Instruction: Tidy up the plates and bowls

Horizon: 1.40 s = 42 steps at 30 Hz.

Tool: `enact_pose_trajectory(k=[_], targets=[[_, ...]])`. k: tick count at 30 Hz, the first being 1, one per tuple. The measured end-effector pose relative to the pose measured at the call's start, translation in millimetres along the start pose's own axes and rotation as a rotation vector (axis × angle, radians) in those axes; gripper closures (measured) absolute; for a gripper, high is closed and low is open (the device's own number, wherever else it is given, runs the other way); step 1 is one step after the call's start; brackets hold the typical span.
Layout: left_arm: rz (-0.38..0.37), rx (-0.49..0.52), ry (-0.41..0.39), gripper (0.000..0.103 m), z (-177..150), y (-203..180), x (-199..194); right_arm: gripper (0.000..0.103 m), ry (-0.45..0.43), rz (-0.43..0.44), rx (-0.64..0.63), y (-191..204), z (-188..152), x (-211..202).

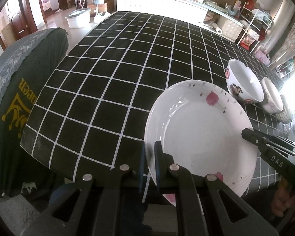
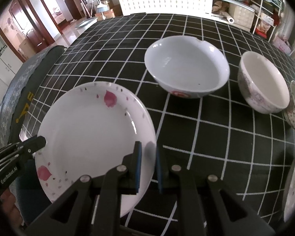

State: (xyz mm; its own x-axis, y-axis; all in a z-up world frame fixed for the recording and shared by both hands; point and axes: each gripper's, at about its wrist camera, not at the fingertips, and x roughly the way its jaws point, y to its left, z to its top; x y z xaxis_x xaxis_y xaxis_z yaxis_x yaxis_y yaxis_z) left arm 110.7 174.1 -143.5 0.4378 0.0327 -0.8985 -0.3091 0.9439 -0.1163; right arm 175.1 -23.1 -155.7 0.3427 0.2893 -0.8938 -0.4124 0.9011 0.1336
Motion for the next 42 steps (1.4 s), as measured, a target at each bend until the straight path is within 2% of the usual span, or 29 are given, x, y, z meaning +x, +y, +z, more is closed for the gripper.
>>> enact_pose_trajectory(k=[7, 11, 17, 21, 32, 39, 42], targets=[[-0.016, -0.021, 0.002, 0.096, -2, 3, 0, 0.086, 0.003, 0.01, -0.008, -1, -3, -2], [0.044, 0.01, -0.025, 0.096, -5, -2, -10, 0.086, -0.005, 0.013, 0.001, -3, -4, -9], [0.052, -0.012, -0.048, 0.096, -11, 1, -26, 0.086, -0.052, 0.039, 0.026, -9, -9, -32], [0.028, -0.007, -0.078, 0.096, -14, -5, -43, 0.086, -0.092, 0.044, 0.04, -15, -14, -52], [-0.08, 0.101, -0.152, 0.096, -20, -61, -85, 0.086, -0.175, -0.002, 0.105, -37, -35, -102], [-0.148, 0.193, -0.205, 0.096, -20, -110, -104, 0.086, -0.234, -0.033, 0.181, -68, -53, -133], [-0.165, 0.247, -0.213, 0.096, -21, -132, -109, 0.086, -0.288, -0.024, 0.212, -85, -63, -151]])
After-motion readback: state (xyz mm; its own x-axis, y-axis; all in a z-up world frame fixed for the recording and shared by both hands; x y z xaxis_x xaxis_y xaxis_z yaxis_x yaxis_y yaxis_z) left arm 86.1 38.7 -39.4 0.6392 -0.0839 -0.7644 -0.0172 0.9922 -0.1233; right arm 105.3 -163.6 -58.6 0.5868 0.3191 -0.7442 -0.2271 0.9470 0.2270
